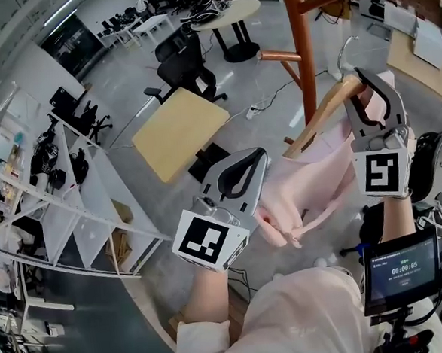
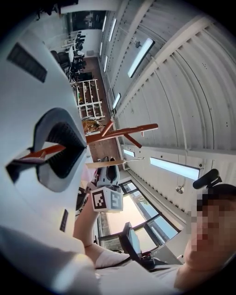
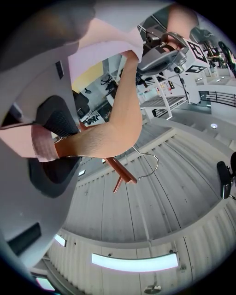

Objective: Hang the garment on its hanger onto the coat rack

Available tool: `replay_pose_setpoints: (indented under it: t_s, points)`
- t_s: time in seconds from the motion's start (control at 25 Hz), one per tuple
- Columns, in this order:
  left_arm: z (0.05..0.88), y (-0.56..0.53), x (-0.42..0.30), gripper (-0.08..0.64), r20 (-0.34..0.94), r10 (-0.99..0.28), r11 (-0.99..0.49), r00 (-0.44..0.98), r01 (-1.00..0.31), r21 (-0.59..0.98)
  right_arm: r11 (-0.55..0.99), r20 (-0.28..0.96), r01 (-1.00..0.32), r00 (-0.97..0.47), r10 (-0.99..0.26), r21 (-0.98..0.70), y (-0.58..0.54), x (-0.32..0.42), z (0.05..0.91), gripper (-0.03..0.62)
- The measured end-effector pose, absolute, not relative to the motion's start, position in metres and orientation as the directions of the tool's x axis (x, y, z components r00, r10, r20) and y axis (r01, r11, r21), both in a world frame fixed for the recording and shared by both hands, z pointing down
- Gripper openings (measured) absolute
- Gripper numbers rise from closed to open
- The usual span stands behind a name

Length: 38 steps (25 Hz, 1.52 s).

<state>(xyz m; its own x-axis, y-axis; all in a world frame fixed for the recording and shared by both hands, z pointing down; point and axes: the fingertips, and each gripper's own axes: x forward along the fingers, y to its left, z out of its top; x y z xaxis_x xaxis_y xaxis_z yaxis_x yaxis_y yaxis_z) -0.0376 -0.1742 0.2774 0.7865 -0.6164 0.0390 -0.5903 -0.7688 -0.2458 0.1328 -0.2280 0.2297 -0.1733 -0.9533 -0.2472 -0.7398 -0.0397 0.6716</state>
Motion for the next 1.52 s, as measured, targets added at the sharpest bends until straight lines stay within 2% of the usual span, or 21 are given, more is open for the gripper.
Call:
replay_pose_setpoints:
  t_s: [0.32, 0.6, 1.08, 1.52]
  points:
    - [0.225, -0.186, -0.006, 0.006, 0.014, -0.592, -0.77, 0.806, -0.56, -0.304, -0.047, -0.328, -0.736, -0.242, -0.913, 0.675, -0.246, 0.157, 0.171, 0.125]
    - [0.191, -0.195, 0.021, 0.005, -0.039, -0.573, -0.771, 0.819, -0.555, -0.312, -0.022, -0.342, -0.742, -0.282, -0.896, 0.67, -0.271, 0.178, 0.138, 0.124]
    - [0.156, -0.204, 0.059, 0.006, -0.05, -0.554, -0.774, 0.831, -0.536, -0.337, 0.062, -0.308, -0.71, -0.379, -0.873, 0.701, -0.321, 0.187, 0.102, 0.124]
    - [0.153, -0.211, 0.081, 0.005, -0.051, -0.559, -0.782, 0.827, -0.547, -0.298, 0.203, -0.239, -0.635, -0.539, -0.808, 0.746, -0.357, 0.185, 0.085, 0.124]
